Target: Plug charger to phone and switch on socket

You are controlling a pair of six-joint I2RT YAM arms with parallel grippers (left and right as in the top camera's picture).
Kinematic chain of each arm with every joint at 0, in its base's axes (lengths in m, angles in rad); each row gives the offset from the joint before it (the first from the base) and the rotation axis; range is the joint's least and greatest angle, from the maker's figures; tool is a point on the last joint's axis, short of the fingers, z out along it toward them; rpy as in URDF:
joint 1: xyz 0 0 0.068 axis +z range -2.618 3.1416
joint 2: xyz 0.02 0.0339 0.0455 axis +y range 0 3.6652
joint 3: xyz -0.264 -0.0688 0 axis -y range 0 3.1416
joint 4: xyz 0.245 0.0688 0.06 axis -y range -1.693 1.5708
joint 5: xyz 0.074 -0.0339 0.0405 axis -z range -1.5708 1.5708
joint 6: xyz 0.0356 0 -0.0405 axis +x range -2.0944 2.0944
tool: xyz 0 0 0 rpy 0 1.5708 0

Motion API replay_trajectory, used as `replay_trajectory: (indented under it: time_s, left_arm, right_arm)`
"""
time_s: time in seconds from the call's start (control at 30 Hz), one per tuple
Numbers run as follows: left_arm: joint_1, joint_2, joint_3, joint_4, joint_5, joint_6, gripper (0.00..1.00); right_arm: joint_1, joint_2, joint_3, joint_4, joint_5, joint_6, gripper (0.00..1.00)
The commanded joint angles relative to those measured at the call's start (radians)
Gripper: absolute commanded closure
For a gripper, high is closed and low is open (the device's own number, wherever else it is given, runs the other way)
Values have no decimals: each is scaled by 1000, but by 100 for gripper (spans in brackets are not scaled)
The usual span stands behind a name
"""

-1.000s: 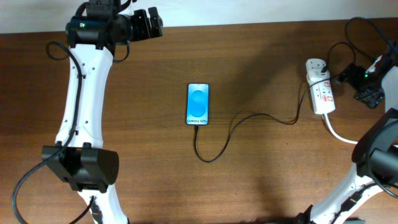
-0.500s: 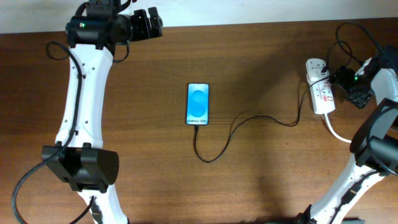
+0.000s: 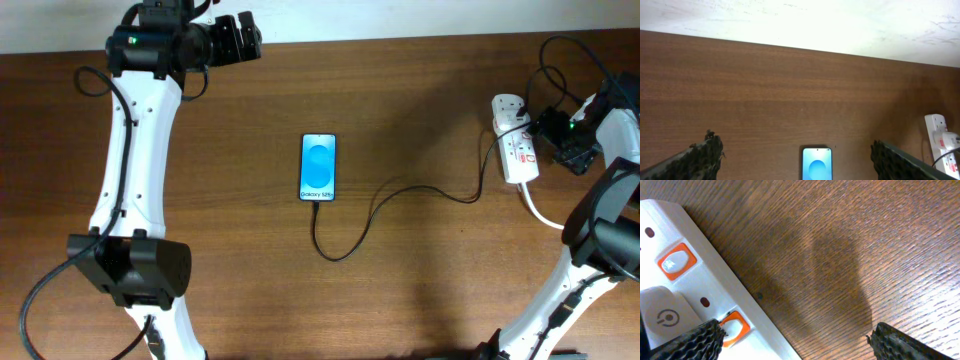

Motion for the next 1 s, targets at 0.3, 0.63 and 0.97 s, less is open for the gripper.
replay_trajectory:
  time_s: [0.3, 0.63, 0.97]
  left_arm:
    - [3, 4, -3, 1, -8, 16, 1]
    - [3, 4, -3, 1, -8, 16, 1]
    - [3, 4, -3, 1, -8, 16, 1]
  right_arm:
    - [81, 30, -13, -19, -58, -16, 2]
    - [111, 30, -13, -33, -50, -64, 1]
    - [-1, -238, -9, -200, -23, -52, 2]
